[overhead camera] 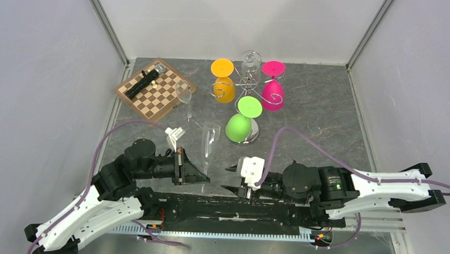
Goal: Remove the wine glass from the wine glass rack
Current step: Place the wine glass at the center of the board.
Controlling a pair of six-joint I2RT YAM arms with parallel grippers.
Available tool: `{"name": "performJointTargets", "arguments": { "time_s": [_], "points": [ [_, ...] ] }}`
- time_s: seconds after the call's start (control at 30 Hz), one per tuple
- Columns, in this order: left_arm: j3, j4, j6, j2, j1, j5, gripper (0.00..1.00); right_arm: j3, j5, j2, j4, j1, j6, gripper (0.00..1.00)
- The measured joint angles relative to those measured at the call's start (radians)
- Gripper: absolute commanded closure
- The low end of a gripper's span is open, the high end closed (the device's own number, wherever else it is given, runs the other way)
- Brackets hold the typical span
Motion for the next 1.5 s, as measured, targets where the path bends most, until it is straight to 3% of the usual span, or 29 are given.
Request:
{"name": "performJointTargets", "arguments": {
  "time_s": [0.3, 0.43, 0.67, 0.8, 1.17, 1.5],
  "points": [
    [0.019, -0.137, 0.215, 0.024, 0.0, 0.108, 0.98, 0.23, 0.009, 0.053, -0.222, -0.015, 0.091, 0.51],
    [0.05, -0.199, 0.307, 0.029, 0.0, 0.145, 0.98, 0.333, -0.057, 0.088, -0.301, -0.087, 0.124, 0.53],
    [0.105, -0.283, 0.438, 0.028, 0.0, 0.197, 0.98, 0.403, -0.299, 0.148, -0.386, -0.352, 0.2, 0.53],
    [0.148, -0.323, 0.501, 0.019, 0.0, 0.217, 0.98, 0.409, -0.431, 0.17, -0.414, -0.422, 0.224, 0.53],
    [0.163, -0.338, 0.589, -0.05, 0.0, 0.277, 0.98, 0.502, -0.756, 0.227, -0.408, -0.524, 0.225, 0.53],
    [0.166, -0.363, 0.659, -0.053, 0.0, 0.307, 0.98, 0.552, -0.944, 0.327, -0.419, -0.568, 0.177, 0.56]
  ]
}}
